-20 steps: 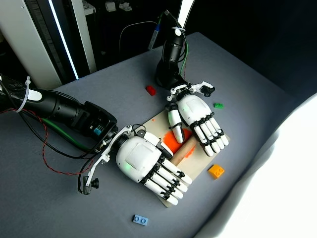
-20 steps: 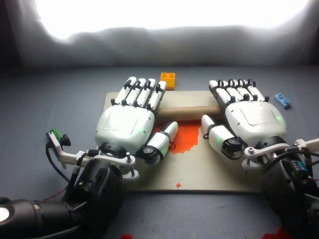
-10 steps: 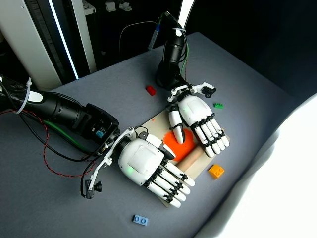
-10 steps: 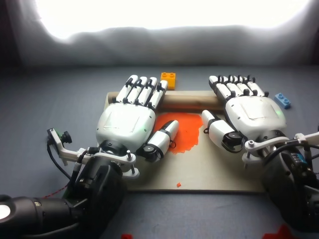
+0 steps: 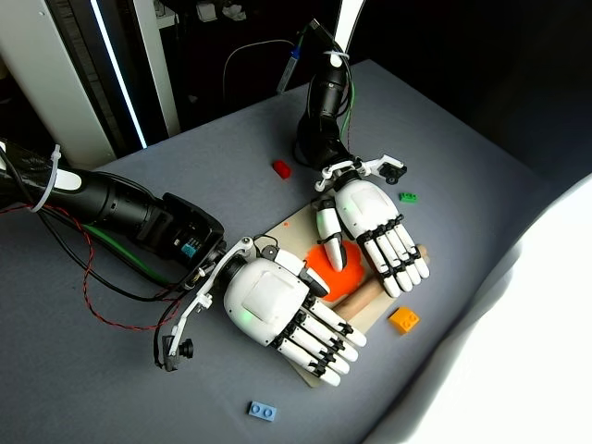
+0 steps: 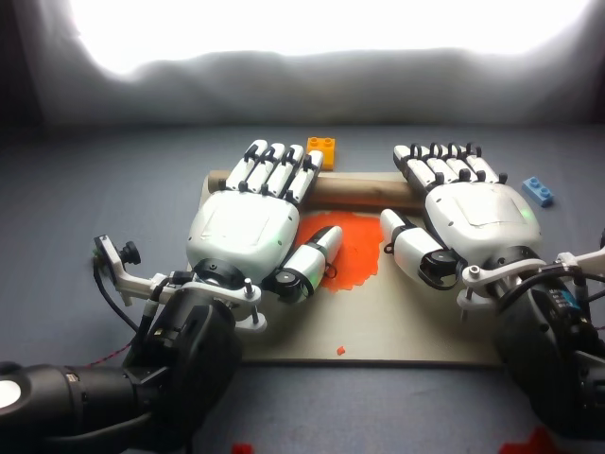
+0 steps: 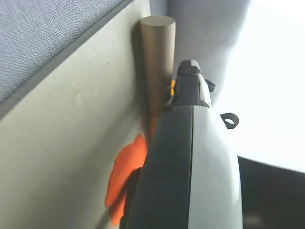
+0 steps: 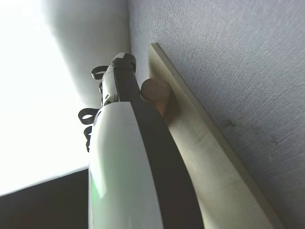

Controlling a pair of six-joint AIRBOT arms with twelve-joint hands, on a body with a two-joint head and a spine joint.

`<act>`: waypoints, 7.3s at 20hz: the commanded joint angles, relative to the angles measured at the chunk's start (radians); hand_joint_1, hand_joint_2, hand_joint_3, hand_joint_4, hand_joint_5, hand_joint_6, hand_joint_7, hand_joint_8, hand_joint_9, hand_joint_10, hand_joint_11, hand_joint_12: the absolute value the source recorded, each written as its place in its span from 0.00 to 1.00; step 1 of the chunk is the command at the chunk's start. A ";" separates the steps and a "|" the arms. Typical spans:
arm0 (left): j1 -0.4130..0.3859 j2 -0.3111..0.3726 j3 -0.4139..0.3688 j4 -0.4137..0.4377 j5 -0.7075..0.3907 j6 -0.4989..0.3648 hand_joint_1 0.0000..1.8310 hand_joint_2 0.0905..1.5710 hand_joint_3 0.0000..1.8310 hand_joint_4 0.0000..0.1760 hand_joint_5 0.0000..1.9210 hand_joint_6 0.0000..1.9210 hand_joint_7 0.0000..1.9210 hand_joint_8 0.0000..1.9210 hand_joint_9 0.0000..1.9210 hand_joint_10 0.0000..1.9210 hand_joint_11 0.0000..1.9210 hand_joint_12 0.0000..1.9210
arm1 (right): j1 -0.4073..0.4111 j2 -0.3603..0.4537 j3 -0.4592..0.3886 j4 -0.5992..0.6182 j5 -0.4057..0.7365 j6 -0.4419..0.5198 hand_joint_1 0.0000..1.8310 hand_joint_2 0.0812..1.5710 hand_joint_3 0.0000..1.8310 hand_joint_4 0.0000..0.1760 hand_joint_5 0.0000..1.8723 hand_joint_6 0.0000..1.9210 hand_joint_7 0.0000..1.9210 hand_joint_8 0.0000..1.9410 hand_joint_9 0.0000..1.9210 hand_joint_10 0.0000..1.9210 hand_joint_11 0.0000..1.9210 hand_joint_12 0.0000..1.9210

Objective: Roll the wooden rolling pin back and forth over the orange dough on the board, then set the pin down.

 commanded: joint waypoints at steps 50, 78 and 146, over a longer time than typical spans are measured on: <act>-0.041 0.081 -0.019 0.027 0.113 -0.026 0.00 1.00 0.01 0.00 0.09 0.00 0.09 0.00 0.06 0.00 0.00 0.09 | -0.028 0.008 -0.036 -0.089 0.181 0.014 0.00 1.00 0.06 0.00 0.17 0.00 0.18 0.00 0.15 0.00 0.00 0.37; -0.040 0.121 -0.076 0.027 0.127 -0.041 0.00 1.00 0.02 0.00 0.07 0.00 0.07 0.00 0.04 0.00 0.00 0.07 | -0.068 0.014 -0.118 -0.091 0.253 -0.038 0.00 1.00 0.05 0.00 0.19 0.00 0.20 0.00 0.19 0.00 0.00 0.43; 0.073 0.306 -0.381 0.021 -0.011 -0.035 0.00 1.00 0.03 0.00 0.11 0.00 0.11 0.00 0.08 0.00 0.00 0.13 | -0.141 0.002 -0.293 -0.124 0.434 -0.195 0.00 1.00 0.05 0.00 0.17 0.00 0.19 0.00 0.16 0.00 0.00 0.36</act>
